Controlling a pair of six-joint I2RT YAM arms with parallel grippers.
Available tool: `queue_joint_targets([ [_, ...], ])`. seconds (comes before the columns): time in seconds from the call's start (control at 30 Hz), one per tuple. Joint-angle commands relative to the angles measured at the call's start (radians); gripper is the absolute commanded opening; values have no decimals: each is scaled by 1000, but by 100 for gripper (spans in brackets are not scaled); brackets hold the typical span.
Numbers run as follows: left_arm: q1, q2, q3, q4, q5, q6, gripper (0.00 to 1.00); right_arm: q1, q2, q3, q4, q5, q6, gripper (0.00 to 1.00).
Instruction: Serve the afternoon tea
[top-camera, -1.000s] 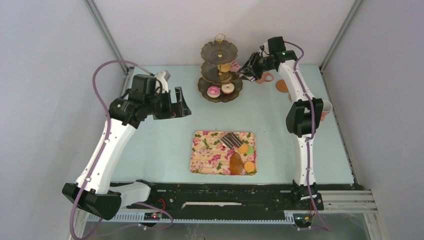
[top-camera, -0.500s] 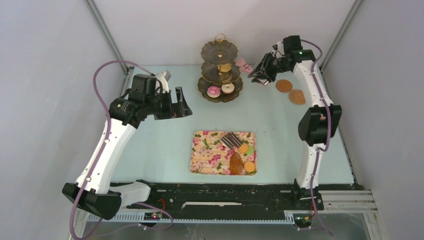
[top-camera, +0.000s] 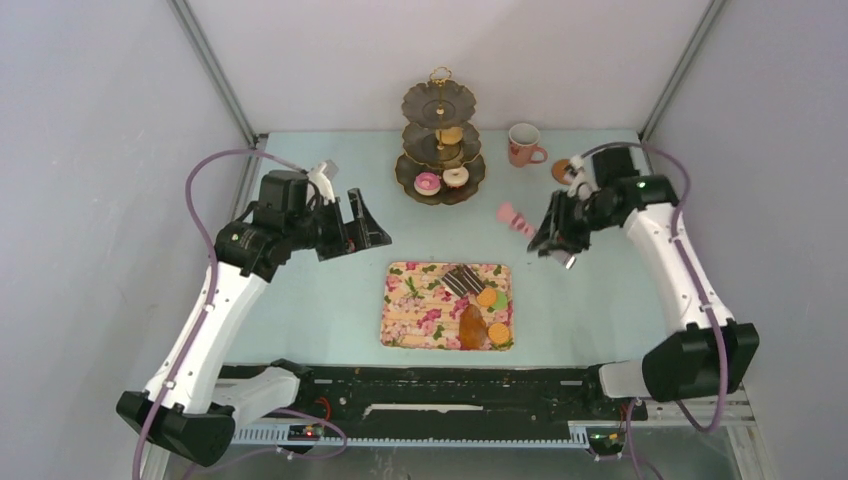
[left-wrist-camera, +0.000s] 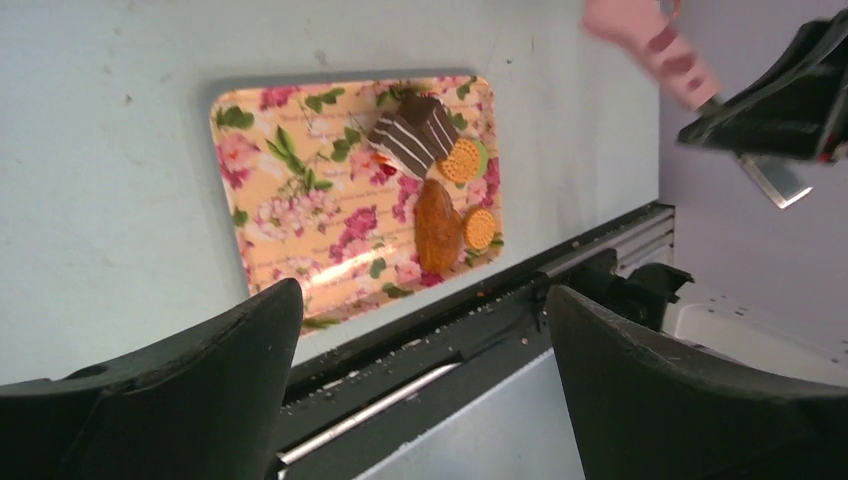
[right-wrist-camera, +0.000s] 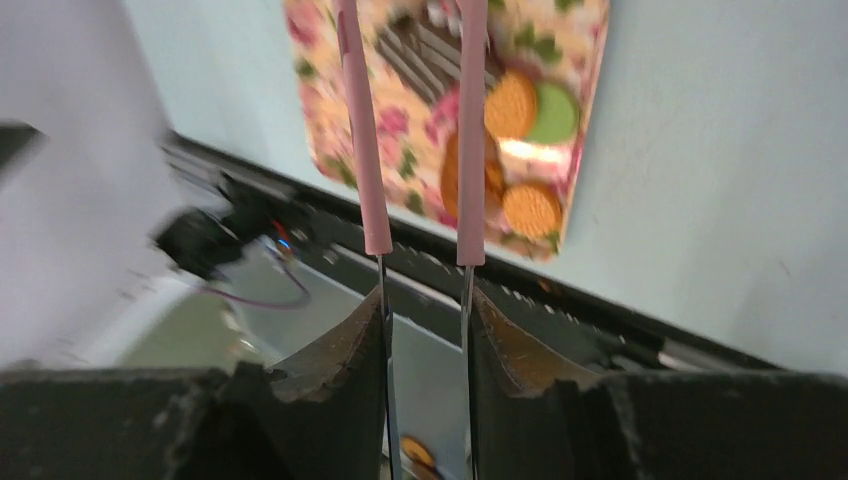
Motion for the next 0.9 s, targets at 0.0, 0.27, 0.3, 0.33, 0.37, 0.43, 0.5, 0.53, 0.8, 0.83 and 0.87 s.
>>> queue_joint_targets([
  [0.0, -18, -77, -49, 60, 84, -116, 98, 242, -82, -85, -56, 267, -86, 33],
  [0.27, -86, -200, -111, 35, 7, -188, 98, 495, -46, -76, 24, 395, -61, 34],
  [0.3, -92, -206, -114, 34, 1, -195, 98, 512, -37, -74, 26, 406, -66, 34],
  [0.33, -98, -212, -113, 32, -4, -198, 98, 529, -31, -75, 24, 419, -76, 34],
  [0.37, -103, -216, -111, 29, -10, -198, 98, 544, -22, -75, 16, 433, -88, 34],
  [0.43, -105, -220, -104, 17, -21, -194, 98, 571, -5, -74, -6, 471, -114, 35],
  [0.5, -106, -217, -94, 5, -32, -185, 98, 592, 10, -75, -18, 506, -139, 36],
  [0.53, -105, -214, -89, -1, -39, -179, 98, 599, 16, -74, -21, 519, -156, 36],
  [0.8, -105, -166, -51, 1, -42, -149, 98, 604, 44, -75, -7, 536, -205, 40],
  [0.83, -105, -159, -47, 0, -43, -145, 98, 605, 47, -75, -3, 535, -208, 41],
  [0.87, -105, -153, -42, -1, -44, -140, 98, 603, 50, -75, 3, 531, -214, 42],
])
